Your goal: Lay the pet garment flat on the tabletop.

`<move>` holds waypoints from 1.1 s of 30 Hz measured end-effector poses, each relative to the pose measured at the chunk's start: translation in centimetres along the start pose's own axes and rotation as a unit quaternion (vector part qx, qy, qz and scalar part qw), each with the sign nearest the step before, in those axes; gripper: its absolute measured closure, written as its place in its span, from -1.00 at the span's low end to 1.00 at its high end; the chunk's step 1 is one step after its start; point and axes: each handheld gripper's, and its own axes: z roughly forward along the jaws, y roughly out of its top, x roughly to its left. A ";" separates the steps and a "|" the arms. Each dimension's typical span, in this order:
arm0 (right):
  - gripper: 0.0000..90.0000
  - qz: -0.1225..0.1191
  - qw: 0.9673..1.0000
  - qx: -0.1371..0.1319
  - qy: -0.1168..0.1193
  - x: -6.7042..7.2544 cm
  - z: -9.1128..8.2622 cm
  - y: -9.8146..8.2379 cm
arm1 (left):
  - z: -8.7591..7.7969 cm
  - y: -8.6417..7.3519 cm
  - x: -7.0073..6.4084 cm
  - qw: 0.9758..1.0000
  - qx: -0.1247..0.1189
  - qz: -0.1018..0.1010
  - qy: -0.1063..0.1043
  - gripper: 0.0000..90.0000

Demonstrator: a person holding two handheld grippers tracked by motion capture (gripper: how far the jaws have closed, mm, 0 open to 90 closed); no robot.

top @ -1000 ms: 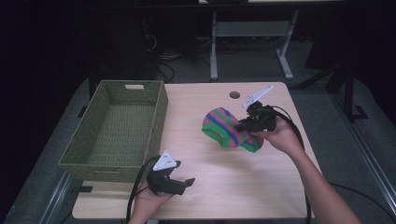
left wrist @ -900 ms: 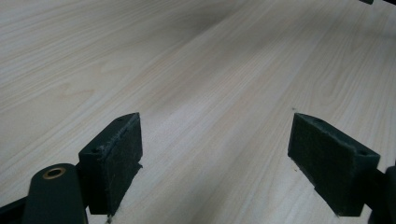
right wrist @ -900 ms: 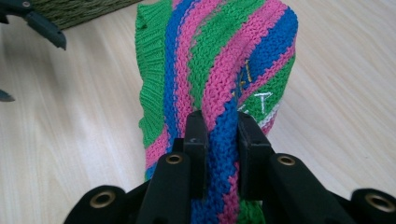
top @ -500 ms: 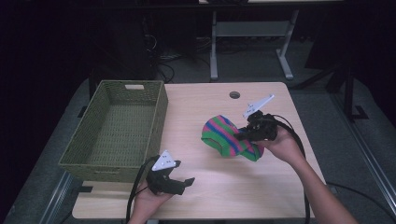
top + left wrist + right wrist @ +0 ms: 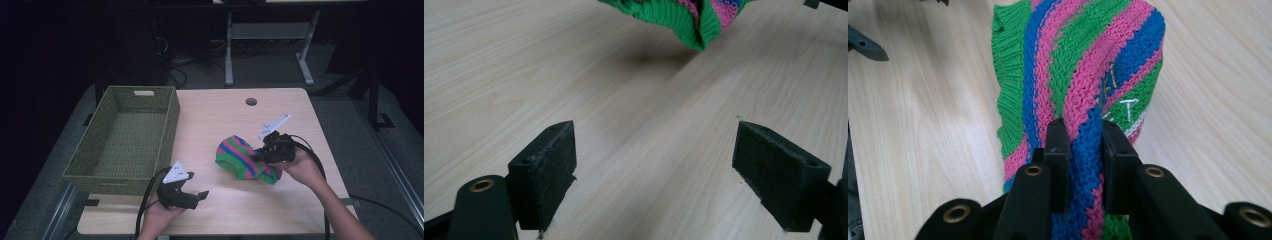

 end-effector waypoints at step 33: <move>0.63 0.003 1.000 0.019 0.020 1.5 3.8 -1.8 | -0.1 0.0 0.0 1.000 -0.002 -0.003 -0.002 -0.62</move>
